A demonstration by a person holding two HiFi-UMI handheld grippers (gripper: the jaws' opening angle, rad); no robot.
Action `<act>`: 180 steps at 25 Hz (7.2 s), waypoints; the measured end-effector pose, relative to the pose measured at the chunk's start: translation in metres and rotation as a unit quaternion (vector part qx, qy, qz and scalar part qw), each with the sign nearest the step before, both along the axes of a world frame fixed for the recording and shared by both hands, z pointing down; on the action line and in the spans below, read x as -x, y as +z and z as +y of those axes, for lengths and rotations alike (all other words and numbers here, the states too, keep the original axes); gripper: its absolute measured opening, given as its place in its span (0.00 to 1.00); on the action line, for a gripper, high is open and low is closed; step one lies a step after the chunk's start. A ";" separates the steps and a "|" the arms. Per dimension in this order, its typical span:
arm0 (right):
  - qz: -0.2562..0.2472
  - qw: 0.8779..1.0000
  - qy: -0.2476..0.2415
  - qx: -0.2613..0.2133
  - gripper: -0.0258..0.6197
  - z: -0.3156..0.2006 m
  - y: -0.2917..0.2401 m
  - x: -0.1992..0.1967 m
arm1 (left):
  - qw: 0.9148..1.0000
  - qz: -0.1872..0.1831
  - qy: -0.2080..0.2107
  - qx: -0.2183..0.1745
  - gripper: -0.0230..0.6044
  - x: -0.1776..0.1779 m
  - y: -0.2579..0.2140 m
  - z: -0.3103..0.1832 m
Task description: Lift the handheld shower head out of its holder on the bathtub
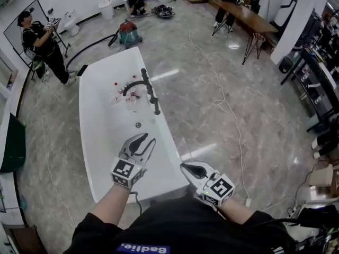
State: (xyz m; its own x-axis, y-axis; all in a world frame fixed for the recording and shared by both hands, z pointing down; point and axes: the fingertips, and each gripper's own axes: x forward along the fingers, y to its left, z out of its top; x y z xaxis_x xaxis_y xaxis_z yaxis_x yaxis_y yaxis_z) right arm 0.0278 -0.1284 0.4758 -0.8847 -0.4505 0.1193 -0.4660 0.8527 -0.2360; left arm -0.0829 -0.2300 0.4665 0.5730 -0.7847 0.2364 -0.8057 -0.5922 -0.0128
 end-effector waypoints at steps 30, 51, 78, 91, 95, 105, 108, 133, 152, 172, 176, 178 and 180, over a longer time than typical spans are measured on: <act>0.038 0.996 0.055 0.064 0.04 -0.077 0.081 -0.074 | 0.993 -0.055 -0.061 0.089 0.37 0.018 0.173 -0.228; 0.068 0.983 0.100 0.137 0.04 -0.095 0.141 -0.134 | 0.969 -0.113 -0.146 0.167 0.40 0.042 0.314 -0.340; 0.052 0.976 0.110 0.180 0.04 -0.100 0.156 -0.160 | 0.938 -0.142 -0.210 0.235 0.26 0.046 0.370 -0.368; 0.036 0.989 0.061 0.127 0.04 -0.063 0.105 -0.100 | 0.963 -0.091 -0.193 0.163 0.25 0.057 0.272 -0.272; 0.033 0.992 0.051 0.107 0.04 -0.044 0.083 -0.079 | 0.970 -0.077 -0.183 0.143 0.25 0.066 0.234 -0.235; 0.039 0.996 0.038 0.071 0.04 -0.003 0.046 -0.037 | 0.981 -0.037 -0.147 0.124 0.25 0.076 0.179 -0.133; 0.040 0.997 0.034 0.065 0.04 0.010 0.040 -0.022 | 0.984 -0.027 -0.134 0.115 0.25 0.079 0.162 -0.097; 0.035 0.999 -0.012 0.014 0.04 0.075 -0.008 0.090 | 0.997 0.016 -0.064 0.029 0.25 0.091 0.005 0.153; 0.034 0.999 -0.029 -0.016 0.04 0.104 -0.020 0.117 | 0.999 0.041 -0.007 -0.001 0.25 0.059 -0.037 0.224; 0.040 0.999 -0.034 -0.010 0.04 0.094 -0.016 0.102 | 0.999 0.037 0.019 -0.006 0.25 0.034 -0.044 0.211; 0.040 0.999 -0.031 -0.009 0.04 0.091 -0.015 0.097 | 0.999 0.039 0.021 -0.009 0.25 0.030 -0.048 0.210; 0.040 0.999 -0.029 -0.009 0.04 0.091 -0.014 0.095 | 0.999 0.040 0.019 -0.011 0.25 0.030 -0.046 0.211; 0.040 0.999 -0.029 -0.009 0.04 0.091 -0.014 0.095 | 0.999 0.042 0.016 -0.013 0.25 0.030 -0.044 0.210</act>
